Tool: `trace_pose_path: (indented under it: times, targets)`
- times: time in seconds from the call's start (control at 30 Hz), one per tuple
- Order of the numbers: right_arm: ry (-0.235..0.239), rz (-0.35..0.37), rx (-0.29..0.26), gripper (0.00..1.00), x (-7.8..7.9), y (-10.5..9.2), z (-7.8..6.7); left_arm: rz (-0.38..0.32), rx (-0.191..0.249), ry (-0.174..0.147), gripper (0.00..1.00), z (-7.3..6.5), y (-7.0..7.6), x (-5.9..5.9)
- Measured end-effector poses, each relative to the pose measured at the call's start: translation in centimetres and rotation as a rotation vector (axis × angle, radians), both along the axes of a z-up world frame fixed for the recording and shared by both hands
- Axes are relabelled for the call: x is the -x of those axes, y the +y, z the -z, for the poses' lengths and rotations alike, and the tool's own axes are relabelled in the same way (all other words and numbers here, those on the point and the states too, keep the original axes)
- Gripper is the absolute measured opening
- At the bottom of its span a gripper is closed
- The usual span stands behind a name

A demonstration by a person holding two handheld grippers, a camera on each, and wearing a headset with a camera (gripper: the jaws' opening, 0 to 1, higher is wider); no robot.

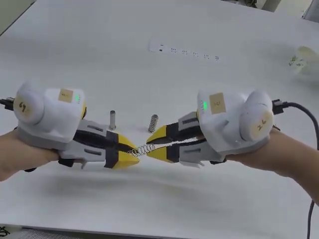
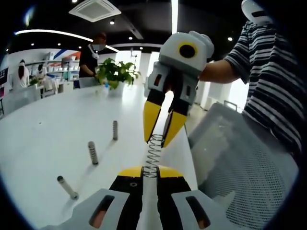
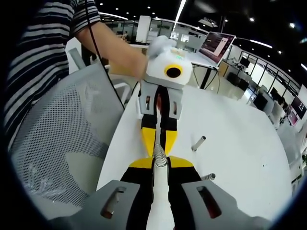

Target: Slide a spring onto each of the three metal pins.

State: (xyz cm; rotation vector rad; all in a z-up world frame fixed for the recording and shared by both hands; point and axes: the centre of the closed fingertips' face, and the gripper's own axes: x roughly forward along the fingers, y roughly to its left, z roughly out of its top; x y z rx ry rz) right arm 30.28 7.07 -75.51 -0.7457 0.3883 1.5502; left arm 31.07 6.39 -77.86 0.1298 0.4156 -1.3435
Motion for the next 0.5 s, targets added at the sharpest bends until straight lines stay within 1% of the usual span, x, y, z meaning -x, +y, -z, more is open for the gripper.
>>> trace_pose_path:
  times: [0.17, 0.33, 0.4, 0.5]
  targets:
    - [-0.001, -0.010, -0.002, 0.07, 0.1, 0.3, -0.3, 0.003, -0.003, -0.003, 0.02, 0.1, -0.2, 0.1]
    - [0.013, -0.009, -0.022, 0.07, 0.2, 0.8, -0.7, 0.007, -0.008, -0.008, 0.02, 0.1, -0.3, 0.3]
    - [0.035, -0.003, -0.046, 0.07, 0.4, 1.2, -1.0, 0.013, -0.011, -0.011, 0.02, 0.1, -0.3, 0.5]
    - [0.036, -0.005, -0.055, 0.07, 0.5, 1.5, -1.1, 0.019, -0.021, -0.018, 0.02, 0.1, -0.5, 0.6]
